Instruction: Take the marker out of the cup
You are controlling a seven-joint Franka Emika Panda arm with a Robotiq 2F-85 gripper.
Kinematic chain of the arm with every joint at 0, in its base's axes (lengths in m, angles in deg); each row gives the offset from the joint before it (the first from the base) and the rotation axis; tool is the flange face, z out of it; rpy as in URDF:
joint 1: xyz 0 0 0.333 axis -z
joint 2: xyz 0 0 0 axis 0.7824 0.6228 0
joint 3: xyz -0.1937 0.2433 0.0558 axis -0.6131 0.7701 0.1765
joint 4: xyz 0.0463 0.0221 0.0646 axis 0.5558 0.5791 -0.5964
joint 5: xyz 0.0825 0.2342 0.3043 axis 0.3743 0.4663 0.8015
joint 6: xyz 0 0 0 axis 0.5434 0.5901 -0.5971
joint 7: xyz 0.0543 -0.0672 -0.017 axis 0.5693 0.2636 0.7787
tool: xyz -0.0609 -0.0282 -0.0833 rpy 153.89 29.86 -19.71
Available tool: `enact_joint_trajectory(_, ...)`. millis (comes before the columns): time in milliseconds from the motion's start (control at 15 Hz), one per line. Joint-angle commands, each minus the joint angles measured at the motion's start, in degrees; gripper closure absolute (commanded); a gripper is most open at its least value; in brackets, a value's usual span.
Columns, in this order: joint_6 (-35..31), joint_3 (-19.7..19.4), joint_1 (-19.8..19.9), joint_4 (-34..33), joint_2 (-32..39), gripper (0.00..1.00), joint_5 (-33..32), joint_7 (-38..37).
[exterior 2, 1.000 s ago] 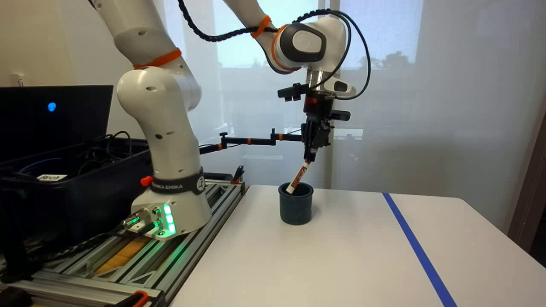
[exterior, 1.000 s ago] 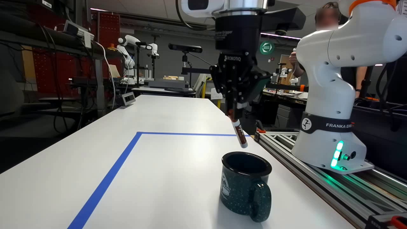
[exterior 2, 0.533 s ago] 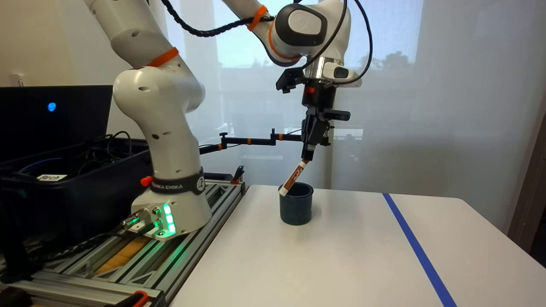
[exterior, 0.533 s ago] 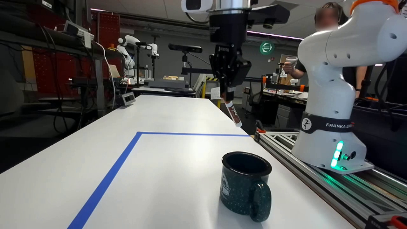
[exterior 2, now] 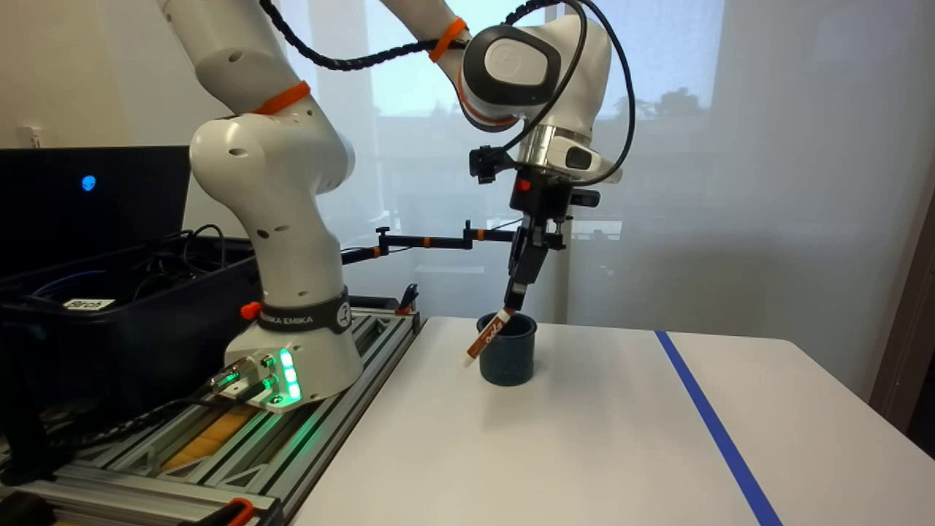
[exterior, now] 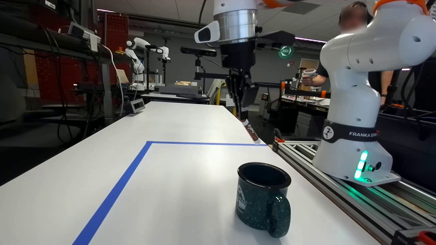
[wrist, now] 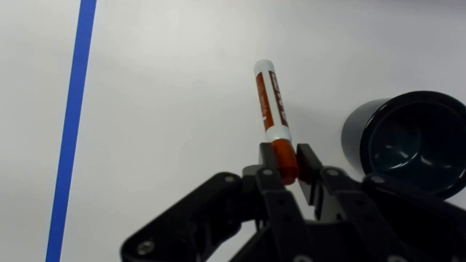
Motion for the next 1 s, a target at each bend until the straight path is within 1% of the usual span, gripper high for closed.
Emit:
enact_joint_trajectory(0, -4.1, -1.3, 1.0, 0.0, 3.6, 0.95, -0.5, 0.6)
enact_joint_trajectory(467, -9.1, -2.2, 1.3, -0.1, 9.6, 0.95, -0.2, 1.0)
enact_joint_trajectory(933, -10.6, -2.2, 1.3, -0.2, 12.2, 0.95, -0.3, 0.8)
